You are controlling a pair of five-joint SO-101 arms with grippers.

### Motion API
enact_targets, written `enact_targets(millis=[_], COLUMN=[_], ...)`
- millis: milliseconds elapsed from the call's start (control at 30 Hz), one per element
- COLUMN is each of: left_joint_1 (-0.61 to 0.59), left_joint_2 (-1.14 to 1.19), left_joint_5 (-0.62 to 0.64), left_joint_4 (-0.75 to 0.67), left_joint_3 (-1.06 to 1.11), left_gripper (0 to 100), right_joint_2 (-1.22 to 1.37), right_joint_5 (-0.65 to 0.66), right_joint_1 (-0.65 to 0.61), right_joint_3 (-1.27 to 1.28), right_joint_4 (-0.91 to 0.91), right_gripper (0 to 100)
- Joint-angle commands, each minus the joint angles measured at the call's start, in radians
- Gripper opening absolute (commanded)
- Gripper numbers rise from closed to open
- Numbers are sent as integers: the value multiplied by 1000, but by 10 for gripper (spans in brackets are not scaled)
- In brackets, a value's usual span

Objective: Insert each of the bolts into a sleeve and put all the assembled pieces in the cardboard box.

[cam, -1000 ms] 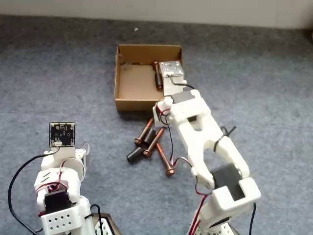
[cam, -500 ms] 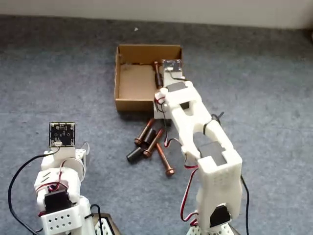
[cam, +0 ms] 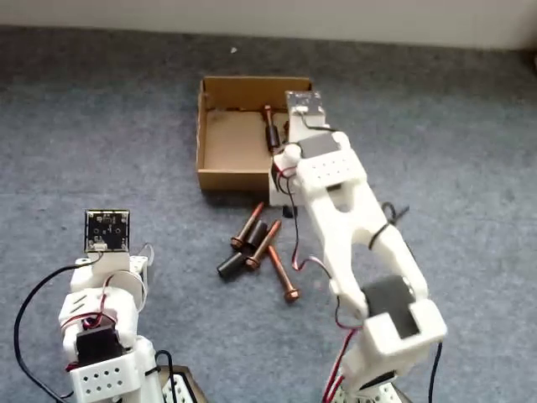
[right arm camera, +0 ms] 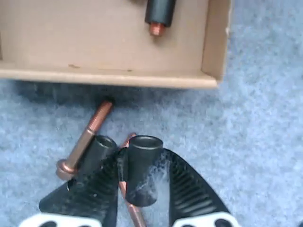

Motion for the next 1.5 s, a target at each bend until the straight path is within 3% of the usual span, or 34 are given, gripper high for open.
enact_targets(millis=[0,133,333,533,667,867,1133,1467], left_joint_1=[13,28,225,401,487,648,835,978], left_joint_2=[-4,5,8,61,306,733,1158,1529], left_joint_5=[-74,-77,-81,-143,-238,-404,-783,-853], left_joint_4=[-14,20,206,279,273,273,264,35], left_joint_3=[5,-65,-255,-415,-532,-788,-966,-1049], left_gripper=[245,245,245,235,214,215,215,255], right_joint_2=[-223,-403,-599,-654,-654,-654,-654,-657], right_joint_5=[-5,-9,-18,-239,-318,-331,-331,-331], right_joint_1=[36,116,242,407,506,684,802,871], right_joint_3=[154,409,731,825,832,828,823,820], right_joint_4=[-28,-179,-443,-539,-602,-690,-693,-702], right_gripper=[5,5,5,5,5,5,5,5])
